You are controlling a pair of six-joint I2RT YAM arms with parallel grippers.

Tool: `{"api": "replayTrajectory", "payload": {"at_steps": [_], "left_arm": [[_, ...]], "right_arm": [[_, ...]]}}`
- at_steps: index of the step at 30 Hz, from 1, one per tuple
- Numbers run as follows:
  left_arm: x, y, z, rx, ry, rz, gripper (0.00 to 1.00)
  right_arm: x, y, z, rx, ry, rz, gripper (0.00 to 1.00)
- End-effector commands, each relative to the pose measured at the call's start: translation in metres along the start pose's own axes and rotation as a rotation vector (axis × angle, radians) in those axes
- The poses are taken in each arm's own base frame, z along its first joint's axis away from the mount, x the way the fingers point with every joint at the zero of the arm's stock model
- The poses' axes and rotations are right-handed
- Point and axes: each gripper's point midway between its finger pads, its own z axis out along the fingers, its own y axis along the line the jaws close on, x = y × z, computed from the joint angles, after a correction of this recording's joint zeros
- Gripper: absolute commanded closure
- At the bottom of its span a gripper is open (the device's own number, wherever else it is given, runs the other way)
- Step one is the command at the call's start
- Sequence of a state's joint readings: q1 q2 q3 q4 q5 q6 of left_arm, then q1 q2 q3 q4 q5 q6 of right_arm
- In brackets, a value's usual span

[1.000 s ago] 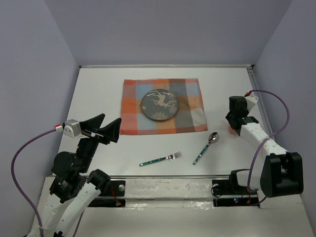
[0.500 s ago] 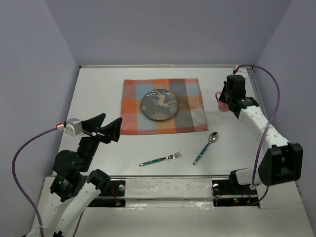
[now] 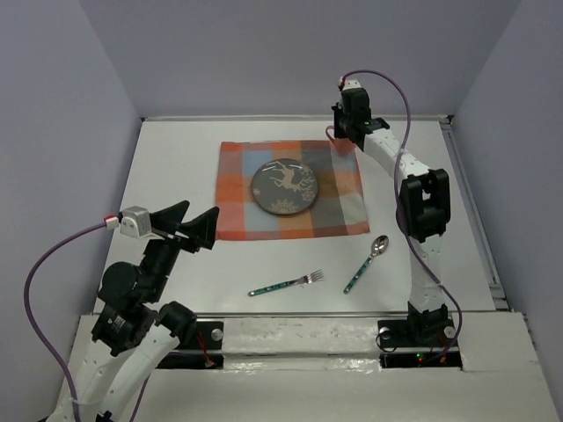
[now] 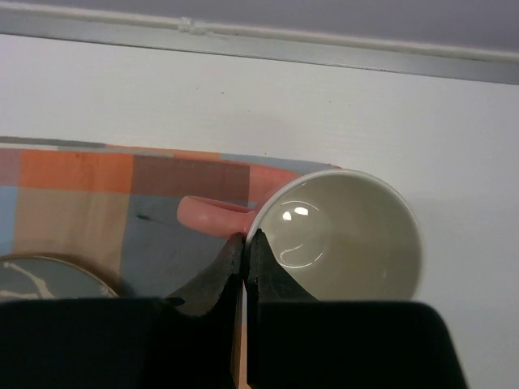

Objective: Set the dinner table for one person

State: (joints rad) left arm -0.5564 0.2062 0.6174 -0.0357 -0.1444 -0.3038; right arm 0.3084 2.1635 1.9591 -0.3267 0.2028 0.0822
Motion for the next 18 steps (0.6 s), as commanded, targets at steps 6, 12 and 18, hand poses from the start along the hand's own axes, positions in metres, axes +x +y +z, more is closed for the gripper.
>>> {"api": "replayTrajectory", "payload": {"at_steps": [6,12,18], "left_arm": [[-0.013,0.000,0.005,-0.008,-0.041,0.017,0.01],[-0.013,0.001,0.005,-0.011,-0.041,0.018,0.01],[-0.014,0.001,0.004,-0.010,-0.044,0.018,0.01]], "right_arm": [[-0.038,0.011,0.007,-0.056,-0.068,-0.035,1.00],[-0.026,0.022,0.012,-0.065,-0.045,-0.067,1.00],[-0.027,0.028,0.015,-0.075,-0.041,-0.108,1.00]]}}
